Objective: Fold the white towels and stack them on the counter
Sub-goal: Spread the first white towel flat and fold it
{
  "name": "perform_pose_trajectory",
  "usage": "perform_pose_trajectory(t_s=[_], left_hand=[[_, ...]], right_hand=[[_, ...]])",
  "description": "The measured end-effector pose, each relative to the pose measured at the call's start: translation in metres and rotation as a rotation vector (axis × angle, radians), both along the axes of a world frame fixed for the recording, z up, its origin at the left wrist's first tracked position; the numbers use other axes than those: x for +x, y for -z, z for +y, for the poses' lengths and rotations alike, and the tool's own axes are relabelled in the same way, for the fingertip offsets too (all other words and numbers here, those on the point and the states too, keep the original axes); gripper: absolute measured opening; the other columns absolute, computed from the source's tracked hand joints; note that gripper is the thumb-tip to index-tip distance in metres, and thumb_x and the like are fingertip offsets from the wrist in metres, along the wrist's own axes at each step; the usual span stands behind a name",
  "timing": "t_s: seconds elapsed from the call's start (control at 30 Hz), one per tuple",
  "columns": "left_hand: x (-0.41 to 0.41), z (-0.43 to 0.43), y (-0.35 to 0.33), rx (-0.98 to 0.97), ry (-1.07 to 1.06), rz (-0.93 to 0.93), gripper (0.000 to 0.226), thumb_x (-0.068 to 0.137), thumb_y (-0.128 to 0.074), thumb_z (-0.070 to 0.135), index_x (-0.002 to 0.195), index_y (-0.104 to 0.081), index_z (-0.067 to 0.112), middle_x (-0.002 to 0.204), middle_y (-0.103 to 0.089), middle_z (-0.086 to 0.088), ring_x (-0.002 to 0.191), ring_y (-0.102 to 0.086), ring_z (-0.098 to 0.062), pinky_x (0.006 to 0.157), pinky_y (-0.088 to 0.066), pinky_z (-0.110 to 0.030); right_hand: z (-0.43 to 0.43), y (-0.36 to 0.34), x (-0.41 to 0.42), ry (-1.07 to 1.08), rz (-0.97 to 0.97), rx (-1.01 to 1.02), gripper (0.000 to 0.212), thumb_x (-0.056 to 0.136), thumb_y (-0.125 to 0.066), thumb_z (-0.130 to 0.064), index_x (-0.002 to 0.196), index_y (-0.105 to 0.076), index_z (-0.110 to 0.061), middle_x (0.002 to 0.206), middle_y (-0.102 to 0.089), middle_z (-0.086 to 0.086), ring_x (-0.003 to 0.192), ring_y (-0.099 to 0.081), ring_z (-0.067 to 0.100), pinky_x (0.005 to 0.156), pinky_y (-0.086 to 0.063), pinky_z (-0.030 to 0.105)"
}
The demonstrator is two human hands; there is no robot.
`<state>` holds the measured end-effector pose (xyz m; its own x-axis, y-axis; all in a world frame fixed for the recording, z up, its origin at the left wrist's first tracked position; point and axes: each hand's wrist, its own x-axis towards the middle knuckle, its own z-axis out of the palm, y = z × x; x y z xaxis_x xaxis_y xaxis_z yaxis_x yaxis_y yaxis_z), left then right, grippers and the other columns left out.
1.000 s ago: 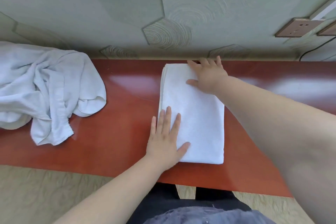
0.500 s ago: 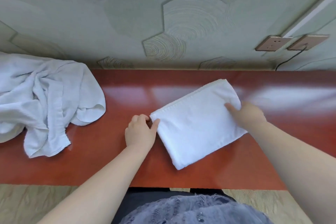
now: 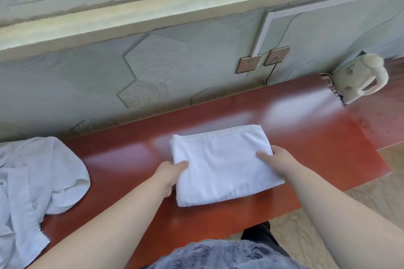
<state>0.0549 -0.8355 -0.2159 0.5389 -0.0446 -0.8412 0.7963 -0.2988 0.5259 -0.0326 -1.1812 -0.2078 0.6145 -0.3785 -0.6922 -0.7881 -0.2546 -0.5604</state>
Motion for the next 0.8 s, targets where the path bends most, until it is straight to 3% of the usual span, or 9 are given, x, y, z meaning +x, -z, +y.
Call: perform_pose_trajectory(t_s=[0.1,0.17,0.3,0.43,0.53,0.7,0.8], left_hand=[[0.004,-0.038,-0.001,-0.042,-0.020,-0.005,0.027,0.094,-0.074,0.028,0.113,-0.069,0.010,0.102,-0.079,-0.006,0.095,-0.076,-0.028,0.086,-0.060,-0.047],[0.007,-0.075,-0.003,-0.074,-0.033,-0.017,0.029,0.094,-0.074,0.029,0.117,-0.069,0.012,0.106,-0.079,-0.005,0.100,-0.075,-0.029,0.093,-0.058,-0.050],[0.012,-0.163,-0.002,-0.098,-0.116,-0.030,0.027,0.098,-0.068,0.036,0.118,-0.069,0.018,0.105,-0.079,0.001,0.097,-0.075,-0.023,0.079,-0.057,-0.039],[0.037,-0.266,0.000,-0.103,-0.188,-0.022,0.026,0.101,-0.062,0.040,0.120,-0.065,0.022,0.101,-0.079,0.003,0.095,-0.074,-0.021,0.078,-0.057,-0.039],[0.061,-0.330,0.002,-0.110,-0.207,-0.027,0.034,0.103,-0.059,0.040,0.129,-0.060,0.017,0.111,-0.075,-0.001,0.099,-0.072,-0.022,0.084,-0.057,-0.041],[0.093,-0.389,0.011,-0.035,-0.162,-0.042,0.044,0.106,-0.050,0.042,0.140,-0.053,0.014,0.126,-0.069,-0.004,0.107,-0.068,-0.024,0.095,-0.054,-0.044],[0.099,-0.398,0.015,0.105,-0.104,-0.070,0.053,0.107,-0.042,0.047,0.145,-0.048,0.010,0.139,-0.062,-0.008,0.121,-0.061,-0.029,0.107,-0.048,-0.045]], right_hand=[[-0.043,0.000,0.009,-0.022,-0.038,-0.034,0.021,0.090,-0.068,-0.045,0.101,-0.065,-0.028,0.100,-0.073,-0.007,0.090,-0.069,0.015,0.073,-0.050,0.033],[-0.083,0.002,0.016,-0.055,-0.058,-0.087,0.020,0.093,-0.065,-0.043,0.102,-0.065,-0.025,0.102,-0.071,-0.004,0.091,-0.066,0.016,0.073,-0.047,0.034],[-0.164,0.006,0.038,-0.125,-0.066,-0.192,0.028,0.099,-0.054,-0.037,0.116,-0.064,-0.018,0.114,-0.069,0.004,0.098,-0.060,0.025,0.081,-0.040,0.035],[-0.263,0.004,0.075,-0.146,-0.084,-0.285,0.043,0.102,-0.053,-0.036,0.132,-0.059,-0.006,0.126,-0.064,0.019,0.115,-0.058,0.039,0.085,-0.041,0.037],[-0.319,0.003,0.101,-0.161,-0.100,-0.344,0.045,0.104,-0.050,-0.037,0.132,-0.056,-0.003,0.126,-0.063,0.025,0.116,-0.058,0.041,0.088,-0.041,0.039],[-0.377,0.015,0.127,-0.147,-0.131,-0.392,0.051,0.100,-0.057,-0.046,0.137,-0.053,-0.012,0.128,-0.064,0.019,0.118,-0.058,0.040,0.090,-0.041,0.041],[-0.391,0.026,0.127,-0.143,-0.129,-0.380,0.055,0.097,-0.059,-0.052,0.139,-0.051,-0.017,0.125,-0.065,0.018,0.116,-0.058,0.039,0.090,-0.044,0.044]])
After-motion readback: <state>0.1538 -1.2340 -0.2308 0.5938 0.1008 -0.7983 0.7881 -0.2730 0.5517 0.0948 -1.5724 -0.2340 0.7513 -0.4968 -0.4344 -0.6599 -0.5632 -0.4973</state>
